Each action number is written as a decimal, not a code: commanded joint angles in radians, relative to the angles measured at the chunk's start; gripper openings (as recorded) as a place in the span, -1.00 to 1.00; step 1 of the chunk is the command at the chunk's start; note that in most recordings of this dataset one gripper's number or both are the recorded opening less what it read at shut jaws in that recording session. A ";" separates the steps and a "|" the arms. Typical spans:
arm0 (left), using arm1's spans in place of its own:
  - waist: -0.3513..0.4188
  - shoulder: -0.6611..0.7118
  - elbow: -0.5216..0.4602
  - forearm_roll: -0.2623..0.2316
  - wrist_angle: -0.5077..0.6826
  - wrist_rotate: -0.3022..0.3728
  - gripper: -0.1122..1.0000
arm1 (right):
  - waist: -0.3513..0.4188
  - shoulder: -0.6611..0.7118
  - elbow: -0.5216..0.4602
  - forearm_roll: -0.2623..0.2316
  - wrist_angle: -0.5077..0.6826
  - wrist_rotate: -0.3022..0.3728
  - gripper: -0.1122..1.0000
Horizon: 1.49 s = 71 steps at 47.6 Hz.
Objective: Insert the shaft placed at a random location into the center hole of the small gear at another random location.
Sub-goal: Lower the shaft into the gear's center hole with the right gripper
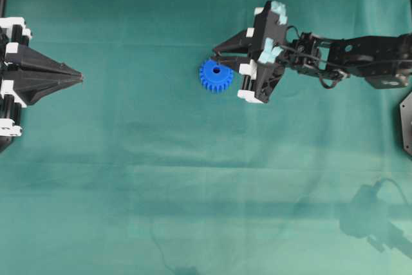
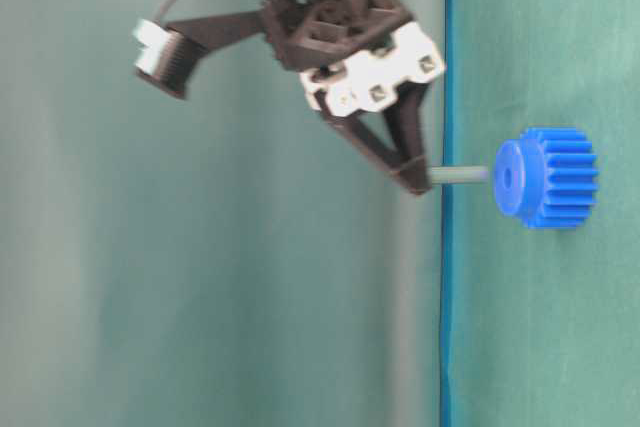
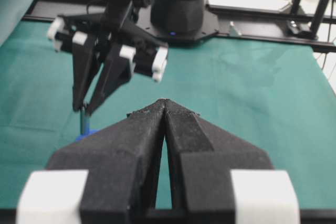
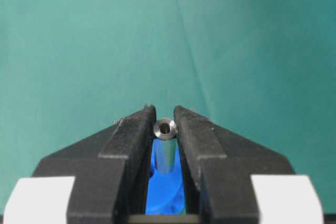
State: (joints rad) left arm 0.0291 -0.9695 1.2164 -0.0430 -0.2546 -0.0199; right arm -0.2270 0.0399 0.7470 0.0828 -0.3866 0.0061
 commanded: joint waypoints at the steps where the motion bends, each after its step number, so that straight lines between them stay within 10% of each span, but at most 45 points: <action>1: 0.002 0.008 -0.009 -0.002 -0.005 -0.002 -0.81 | 0.002 -0.063 -0.009 0.000 0.008 -0.003 -0.55; 71: 0.003 0.008 -0.009 -0.002 -0.005 -0.002 -0.81 | 0.023 0.127 -0.018 0.015 -0.067 0.005 -0.55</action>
State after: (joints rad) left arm 0.0307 -0.9695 1.2164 -0.0414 -0.2546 -0.0215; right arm -0.2040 0.1779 0.7455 0.0966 -0.4403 0.0123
